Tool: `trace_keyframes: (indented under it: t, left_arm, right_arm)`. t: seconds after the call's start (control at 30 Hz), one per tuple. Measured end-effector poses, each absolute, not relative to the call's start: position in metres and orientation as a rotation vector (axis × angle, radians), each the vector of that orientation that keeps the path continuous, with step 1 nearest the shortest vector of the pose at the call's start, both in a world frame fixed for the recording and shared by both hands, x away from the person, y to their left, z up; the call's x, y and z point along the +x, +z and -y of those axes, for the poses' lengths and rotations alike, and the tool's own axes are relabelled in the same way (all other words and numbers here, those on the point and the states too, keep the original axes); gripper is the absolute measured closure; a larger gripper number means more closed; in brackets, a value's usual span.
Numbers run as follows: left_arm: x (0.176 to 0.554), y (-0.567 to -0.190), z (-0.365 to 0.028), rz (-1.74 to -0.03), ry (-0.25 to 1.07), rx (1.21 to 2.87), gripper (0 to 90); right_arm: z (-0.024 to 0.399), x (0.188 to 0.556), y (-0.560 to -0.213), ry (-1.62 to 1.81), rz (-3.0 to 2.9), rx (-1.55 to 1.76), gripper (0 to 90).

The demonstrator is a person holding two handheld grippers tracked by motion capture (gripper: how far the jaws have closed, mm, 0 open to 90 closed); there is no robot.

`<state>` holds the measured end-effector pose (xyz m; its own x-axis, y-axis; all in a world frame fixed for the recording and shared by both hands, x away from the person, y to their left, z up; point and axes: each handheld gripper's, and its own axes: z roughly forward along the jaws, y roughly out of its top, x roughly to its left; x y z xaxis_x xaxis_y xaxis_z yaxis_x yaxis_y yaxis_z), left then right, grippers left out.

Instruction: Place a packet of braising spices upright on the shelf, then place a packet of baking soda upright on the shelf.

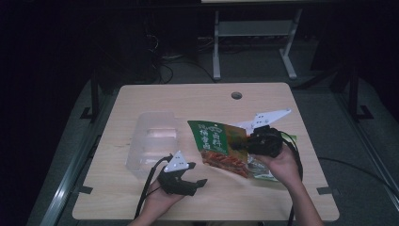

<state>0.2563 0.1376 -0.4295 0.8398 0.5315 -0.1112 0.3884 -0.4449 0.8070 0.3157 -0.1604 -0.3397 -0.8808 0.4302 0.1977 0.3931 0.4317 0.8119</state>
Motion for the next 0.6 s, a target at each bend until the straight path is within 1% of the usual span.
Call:
trace_keyframes:
  t: [0.3,0.6]
  left_arm:
    - [0.246,-0.431,-0.146,-0.644,0.198,2.084,26.9]
    - [0.243,-0.429,-0.148,-0.613,0.217,2.080,26.0]
  right_arm:
    - [0.144,0.327,-0.319,1.498,-2.606,0.739,89.8]
    - [0.131,0.342,-0.309,1.506,-2.621,0.743,89.8]
